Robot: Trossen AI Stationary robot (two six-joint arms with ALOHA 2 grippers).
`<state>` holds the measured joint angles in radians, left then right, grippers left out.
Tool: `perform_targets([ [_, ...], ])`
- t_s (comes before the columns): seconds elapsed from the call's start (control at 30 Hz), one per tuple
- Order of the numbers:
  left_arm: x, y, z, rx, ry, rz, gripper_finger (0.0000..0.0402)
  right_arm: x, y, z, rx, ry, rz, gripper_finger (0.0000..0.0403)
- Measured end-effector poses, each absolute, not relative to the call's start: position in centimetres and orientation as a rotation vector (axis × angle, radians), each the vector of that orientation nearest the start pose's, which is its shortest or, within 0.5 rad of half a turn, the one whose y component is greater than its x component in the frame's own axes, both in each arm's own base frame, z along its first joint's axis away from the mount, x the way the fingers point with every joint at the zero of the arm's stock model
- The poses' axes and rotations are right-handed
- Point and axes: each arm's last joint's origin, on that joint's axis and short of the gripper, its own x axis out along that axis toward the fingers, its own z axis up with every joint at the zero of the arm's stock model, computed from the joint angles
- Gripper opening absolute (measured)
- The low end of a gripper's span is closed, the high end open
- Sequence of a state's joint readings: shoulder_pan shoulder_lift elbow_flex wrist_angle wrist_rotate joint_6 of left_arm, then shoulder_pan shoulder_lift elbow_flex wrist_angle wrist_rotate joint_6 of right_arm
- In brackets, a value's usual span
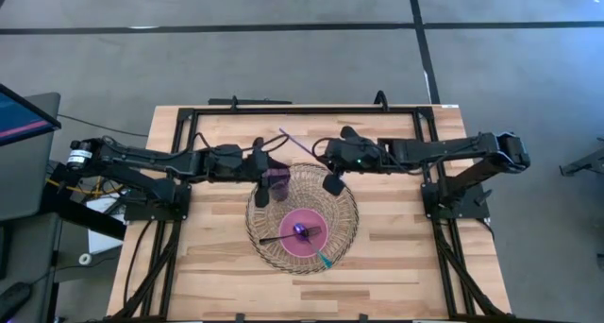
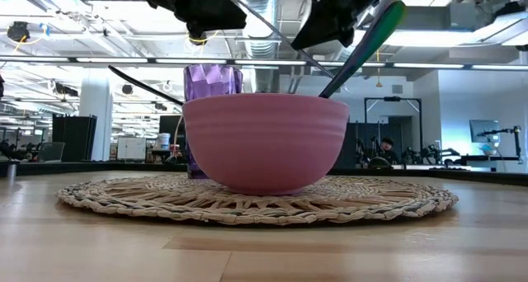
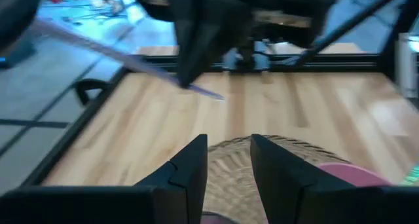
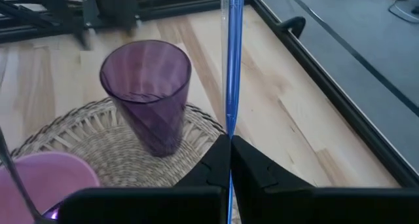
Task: Pick & Place Utensil
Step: Put the blue straw into the violet cup
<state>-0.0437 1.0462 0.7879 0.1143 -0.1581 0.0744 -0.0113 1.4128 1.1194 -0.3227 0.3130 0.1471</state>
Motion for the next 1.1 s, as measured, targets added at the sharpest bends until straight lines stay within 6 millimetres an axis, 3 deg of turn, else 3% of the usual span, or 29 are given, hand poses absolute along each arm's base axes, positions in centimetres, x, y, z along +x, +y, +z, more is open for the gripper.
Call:
perform_targets([
  [0.23,23.5,-0.4,31.7,0.215,0.125,0.156,0.0118,30.9,-1.1,29.7,0.050,0.568,-0.353,0.0001],
  [0.47,23.6,-0.3,32.7,0.205,0.027,0.172,0.0118,31.0,-1.1,29.9,0.054,0.547,-0.351,0.0001],
  [1.1,23.5,2.3,33.7,0.153,-0.074,0.278,0.0118,31.3,-1.1,30.4,0.064,0.484,-0.347,0.0001],
])
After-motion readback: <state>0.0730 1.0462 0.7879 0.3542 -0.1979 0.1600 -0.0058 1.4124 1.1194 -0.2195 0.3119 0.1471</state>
